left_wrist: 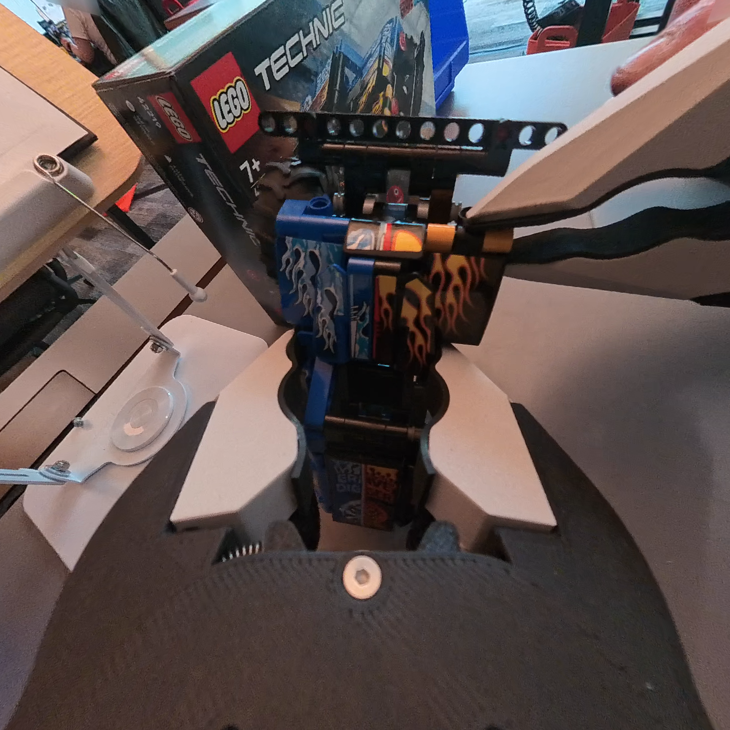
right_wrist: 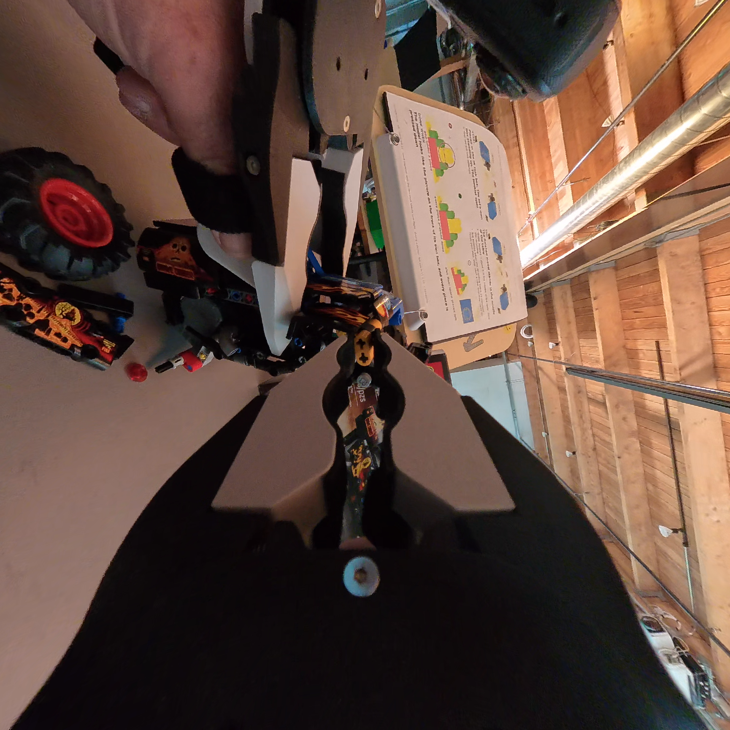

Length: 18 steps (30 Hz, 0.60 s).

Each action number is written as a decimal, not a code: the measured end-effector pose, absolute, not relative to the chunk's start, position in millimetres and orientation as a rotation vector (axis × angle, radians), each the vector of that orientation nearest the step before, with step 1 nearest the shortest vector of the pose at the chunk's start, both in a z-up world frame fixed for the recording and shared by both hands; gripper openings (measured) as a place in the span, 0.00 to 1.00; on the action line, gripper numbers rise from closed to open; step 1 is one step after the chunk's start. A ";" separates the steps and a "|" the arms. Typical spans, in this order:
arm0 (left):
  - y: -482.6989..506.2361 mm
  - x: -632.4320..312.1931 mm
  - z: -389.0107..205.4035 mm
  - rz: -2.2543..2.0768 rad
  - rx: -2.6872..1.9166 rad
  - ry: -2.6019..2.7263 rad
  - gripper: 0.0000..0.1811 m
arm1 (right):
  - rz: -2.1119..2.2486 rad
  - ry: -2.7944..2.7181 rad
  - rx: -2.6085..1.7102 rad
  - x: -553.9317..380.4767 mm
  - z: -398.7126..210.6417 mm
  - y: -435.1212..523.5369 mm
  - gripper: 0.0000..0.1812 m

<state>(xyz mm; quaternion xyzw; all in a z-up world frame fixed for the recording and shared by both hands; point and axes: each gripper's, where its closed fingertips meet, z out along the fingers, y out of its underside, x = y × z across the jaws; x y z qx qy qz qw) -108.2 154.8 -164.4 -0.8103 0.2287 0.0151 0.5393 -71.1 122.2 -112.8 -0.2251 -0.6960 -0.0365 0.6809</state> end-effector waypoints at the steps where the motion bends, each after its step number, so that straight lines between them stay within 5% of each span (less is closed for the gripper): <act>1: 155.1 -107.5 -164.6 0.028 -1.924 0.540 0.32 | -0.088 -1.557 -0.499 -70.3 -113.2 121.7 0.03; 10: 160.1 -98.3 -164.7 -0.054 -1.899 0.548 0.32 | -0.043 -1.546 -0.533 -61.0 -115.9 124.6 0.02; 18: 161.7 -92.6 -160.4 -0.098 -1.869 0.539 0.32 | 0.567 -1.544 -0.863 -55.6 -111.5 131.4 0.04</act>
